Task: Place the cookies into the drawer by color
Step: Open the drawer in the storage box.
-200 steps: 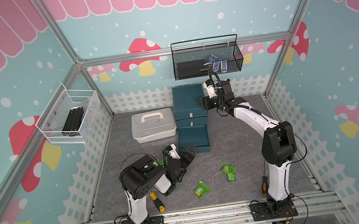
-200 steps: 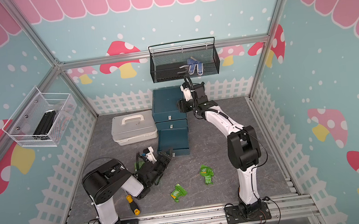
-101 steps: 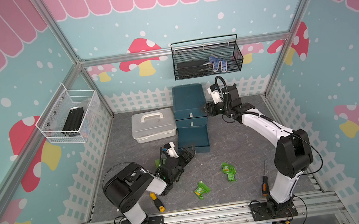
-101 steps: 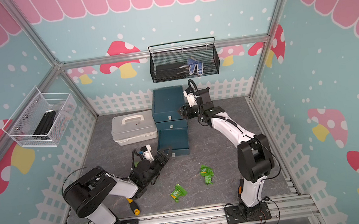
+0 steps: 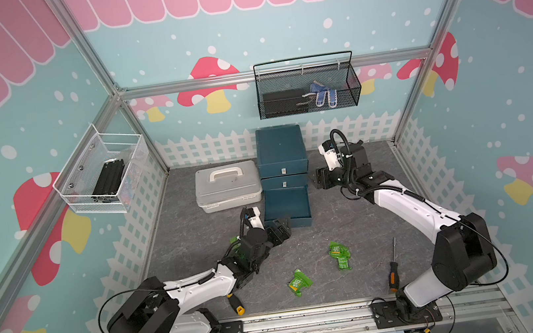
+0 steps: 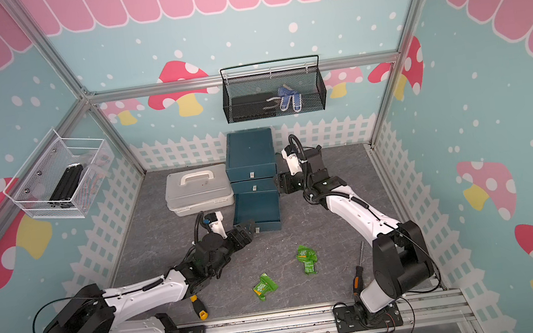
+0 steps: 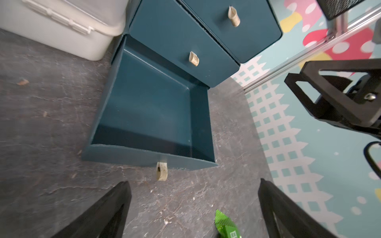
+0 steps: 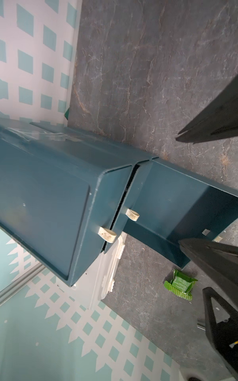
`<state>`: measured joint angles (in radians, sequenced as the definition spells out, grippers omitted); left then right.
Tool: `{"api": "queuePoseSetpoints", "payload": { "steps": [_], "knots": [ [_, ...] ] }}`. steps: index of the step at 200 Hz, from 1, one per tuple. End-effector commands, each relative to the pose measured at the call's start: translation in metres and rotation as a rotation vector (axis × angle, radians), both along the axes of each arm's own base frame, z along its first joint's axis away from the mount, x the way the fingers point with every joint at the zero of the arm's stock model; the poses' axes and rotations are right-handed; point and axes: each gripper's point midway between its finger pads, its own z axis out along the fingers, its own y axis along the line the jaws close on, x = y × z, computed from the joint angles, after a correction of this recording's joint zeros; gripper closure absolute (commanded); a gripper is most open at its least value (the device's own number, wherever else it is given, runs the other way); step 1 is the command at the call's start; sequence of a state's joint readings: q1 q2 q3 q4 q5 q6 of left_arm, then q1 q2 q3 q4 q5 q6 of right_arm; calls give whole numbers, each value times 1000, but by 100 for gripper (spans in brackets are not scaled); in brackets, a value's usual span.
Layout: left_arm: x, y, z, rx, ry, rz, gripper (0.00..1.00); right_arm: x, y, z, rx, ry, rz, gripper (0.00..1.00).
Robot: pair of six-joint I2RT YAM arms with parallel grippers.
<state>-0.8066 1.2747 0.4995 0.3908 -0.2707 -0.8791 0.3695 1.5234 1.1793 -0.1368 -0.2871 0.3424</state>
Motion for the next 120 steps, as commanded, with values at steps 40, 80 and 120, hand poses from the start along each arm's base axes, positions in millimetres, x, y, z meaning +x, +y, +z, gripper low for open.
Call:
{"api": "queuePoseSetpoints", "payload": {
  "steps": [40,80,120],
  "knots": [
    [-20,69,-1,449,112,107,1,-54,19,-26,28,51,89,26],
    [-31,99,-7,524,203,166,1,-86,33,-47,49,78,143,28],
    [-36,116,-42,543,348,189,1,-105,49,-60,21,107,217,28]
  ]
}}
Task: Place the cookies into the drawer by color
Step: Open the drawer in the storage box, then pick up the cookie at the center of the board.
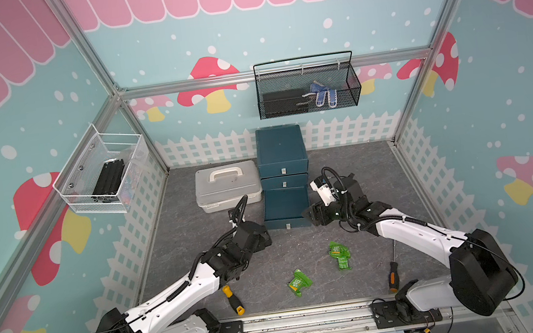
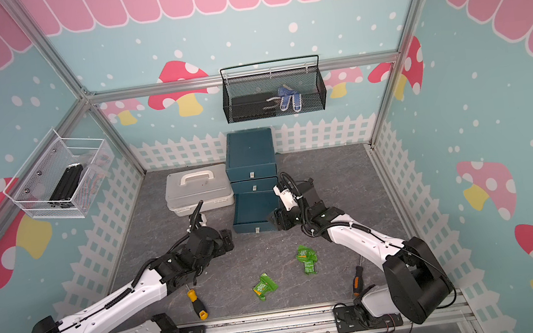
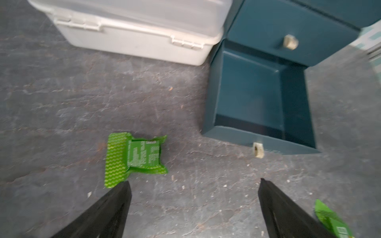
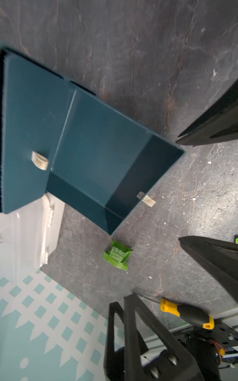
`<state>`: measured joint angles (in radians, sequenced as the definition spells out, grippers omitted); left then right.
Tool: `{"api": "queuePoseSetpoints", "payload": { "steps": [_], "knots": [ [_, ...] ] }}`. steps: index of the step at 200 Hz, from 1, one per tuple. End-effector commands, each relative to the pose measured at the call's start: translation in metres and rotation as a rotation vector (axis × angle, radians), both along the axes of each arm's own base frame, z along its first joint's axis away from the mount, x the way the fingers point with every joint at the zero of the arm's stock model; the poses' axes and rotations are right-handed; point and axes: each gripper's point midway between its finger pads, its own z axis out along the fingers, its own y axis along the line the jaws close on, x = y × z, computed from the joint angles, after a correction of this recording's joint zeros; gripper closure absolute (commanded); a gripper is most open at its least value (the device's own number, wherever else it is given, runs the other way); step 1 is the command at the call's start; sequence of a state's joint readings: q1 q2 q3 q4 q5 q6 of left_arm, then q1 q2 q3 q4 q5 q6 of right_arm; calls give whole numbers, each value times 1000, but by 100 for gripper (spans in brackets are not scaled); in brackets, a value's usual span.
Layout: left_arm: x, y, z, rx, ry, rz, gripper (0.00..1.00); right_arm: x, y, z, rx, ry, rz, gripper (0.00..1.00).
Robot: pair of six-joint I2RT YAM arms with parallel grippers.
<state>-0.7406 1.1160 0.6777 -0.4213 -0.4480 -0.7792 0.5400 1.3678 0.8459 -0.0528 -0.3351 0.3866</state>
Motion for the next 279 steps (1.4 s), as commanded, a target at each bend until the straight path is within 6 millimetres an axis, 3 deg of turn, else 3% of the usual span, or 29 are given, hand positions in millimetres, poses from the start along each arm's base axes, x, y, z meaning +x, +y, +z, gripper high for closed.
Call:
{"api": "queuePoseSetpoints", "payload": {
  "steps": [1,26,76,138,170,226,256,279],
  "knots": [
    [-10,20,-23,53,105,58,1,-4,9,6,16,-18,30,28],
    [-10,30,-51,-25,145,93,1,-7,10,11,23,-27,38,29],
    [-7,4,-62,-158,164,27,1,-6,6,12,5,-49,21,29],
    [8,-4,-95,-212,234,30,0,-10,11,11,18,-38,47,28],
    [17,5,-107,-205,243,59,1,-10,12,12,15,-48,47,28],
    [35,48,-114,-5,237,179,1,-6,13,1,-12,-33,46,28],
    [51,42,-122,9,271,154,4,-3,13,-3,-34,-24,47,29],
    [48,44,-124,78,316,158,8,-4,12,-4,-42,-21,44,29]
  ]
}}
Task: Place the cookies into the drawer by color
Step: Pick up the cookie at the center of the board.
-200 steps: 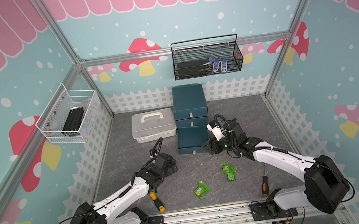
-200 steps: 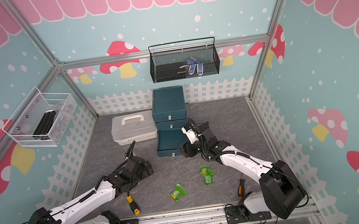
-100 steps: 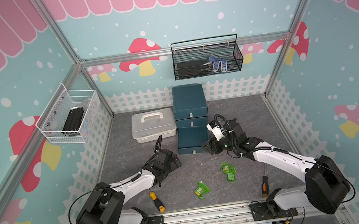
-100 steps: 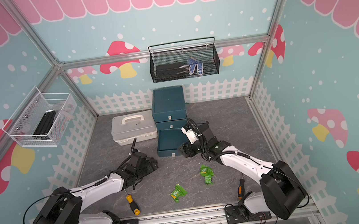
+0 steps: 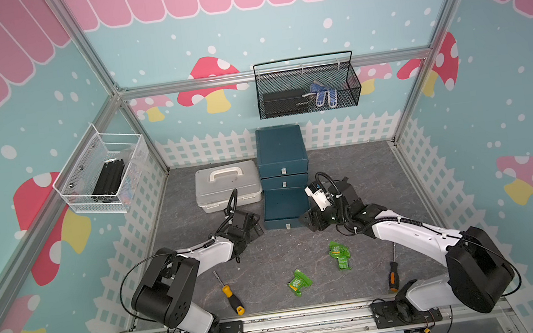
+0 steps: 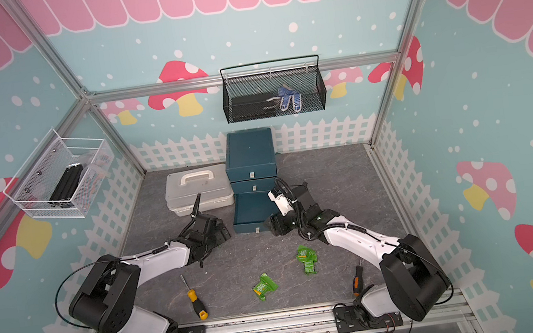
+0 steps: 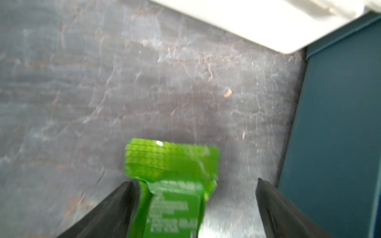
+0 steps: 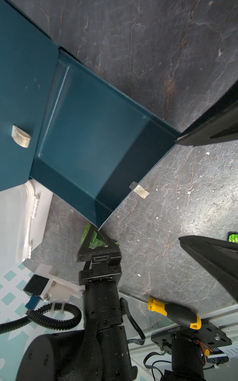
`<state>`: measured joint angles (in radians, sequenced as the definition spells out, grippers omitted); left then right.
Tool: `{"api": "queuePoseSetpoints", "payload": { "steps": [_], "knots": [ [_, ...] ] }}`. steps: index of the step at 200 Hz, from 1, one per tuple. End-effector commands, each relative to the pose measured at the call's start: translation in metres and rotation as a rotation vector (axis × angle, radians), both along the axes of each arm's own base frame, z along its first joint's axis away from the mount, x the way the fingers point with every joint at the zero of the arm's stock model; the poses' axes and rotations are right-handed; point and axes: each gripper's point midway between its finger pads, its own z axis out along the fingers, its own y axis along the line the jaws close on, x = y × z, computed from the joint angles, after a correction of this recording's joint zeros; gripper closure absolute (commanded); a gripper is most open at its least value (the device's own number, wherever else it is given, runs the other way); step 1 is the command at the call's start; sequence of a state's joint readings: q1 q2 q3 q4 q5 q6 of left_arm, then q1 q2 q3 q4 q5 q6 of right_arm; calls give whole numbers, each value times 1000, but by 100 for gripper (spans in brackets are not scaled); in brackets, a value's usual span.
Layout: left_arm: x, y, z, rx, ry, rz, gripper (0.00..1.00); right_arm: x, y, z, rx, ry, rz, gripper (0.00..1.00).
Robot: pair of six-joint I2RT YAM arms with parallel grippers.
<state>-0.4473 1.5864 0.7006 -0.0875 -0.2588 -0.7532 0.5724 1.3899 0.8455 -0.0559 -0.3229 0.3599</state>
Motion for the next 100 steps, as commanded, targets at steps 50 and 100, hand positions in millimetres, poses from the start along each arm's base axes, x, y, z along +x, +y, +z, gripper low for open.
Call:
{"api": "queuePoseSetpoints", "payload": {
  "steps": [50,100],
  "knots": [
    [-47,13,-21,173,214,-78,11,1,4,8,-6,-27,12,29],
    [-38,18,-20,210,207,-105,22,1,7,7,-8,-22,19,30]
  ]
}}
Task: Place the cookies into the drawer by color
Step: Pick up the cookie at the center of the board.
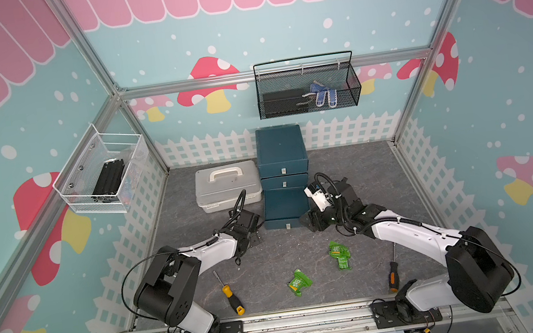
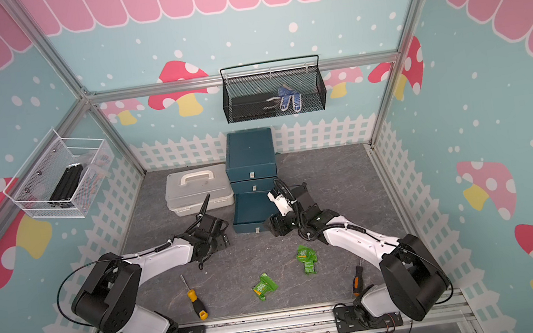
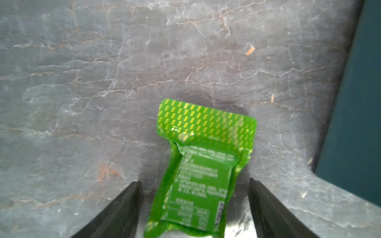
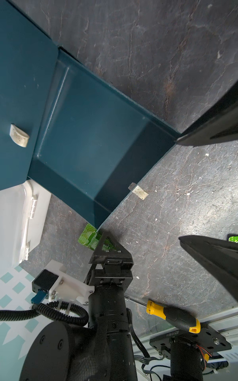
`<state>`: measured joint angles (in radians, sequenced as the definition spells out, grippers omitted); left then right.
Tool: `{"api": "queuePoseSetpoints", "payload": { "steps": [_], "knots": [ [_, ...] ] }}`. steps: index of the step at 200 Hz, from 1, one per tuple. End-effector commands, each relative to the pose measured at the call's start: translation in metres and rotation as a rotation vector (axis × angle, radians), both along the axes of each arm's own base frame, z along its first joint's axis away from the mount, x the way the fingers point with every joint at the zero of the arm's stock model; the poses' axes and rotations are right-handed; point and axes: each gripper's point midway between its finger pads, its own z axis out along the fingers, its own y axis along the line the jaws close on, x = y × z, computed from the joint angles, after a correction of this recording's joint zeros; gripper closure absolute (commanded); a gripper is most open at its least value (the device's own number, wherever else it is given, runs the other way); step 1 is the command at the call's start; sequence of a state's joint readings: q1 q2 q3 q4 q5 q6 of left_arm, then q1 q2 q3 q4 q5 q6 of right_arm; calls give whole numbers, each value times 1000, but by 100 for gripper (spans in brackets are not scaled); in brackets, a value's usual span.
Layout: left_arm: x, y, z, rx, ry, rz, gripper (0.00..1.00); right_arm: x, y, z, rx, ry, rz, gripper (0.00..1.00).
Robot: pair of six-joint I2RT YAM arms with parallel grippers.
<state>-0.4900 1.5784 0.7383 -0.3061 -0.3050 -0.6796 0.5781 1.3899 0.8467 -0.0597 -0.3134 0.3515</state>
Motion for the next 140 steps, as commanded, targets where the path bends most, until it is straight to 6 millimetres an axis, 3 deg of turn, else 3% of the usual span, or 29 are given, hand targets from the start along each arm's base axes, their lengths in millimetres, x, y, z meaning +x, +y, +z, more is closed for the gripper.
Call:
{"api": "queuePoseSetpoints", "payload": {
  "steps": [1,36,73,106,140],
  "knots": [
    [-8,11,-12,57,70,-22,22,1,6,8,2,-16,16,30],
    [-4,5,-16,47,85,-37,40,-6,11,9,17,-9,42,30],
    [-4,7,-10,54,69,-36,65,-14,30,8,50,12,110,26],
    [0,8,6,52,31,-37,67,-14,35,8,49,13,124,24],
    [8,6,36,31,-52,-39,68,-13,34,15,53,-5,115,24]
  ]
}}
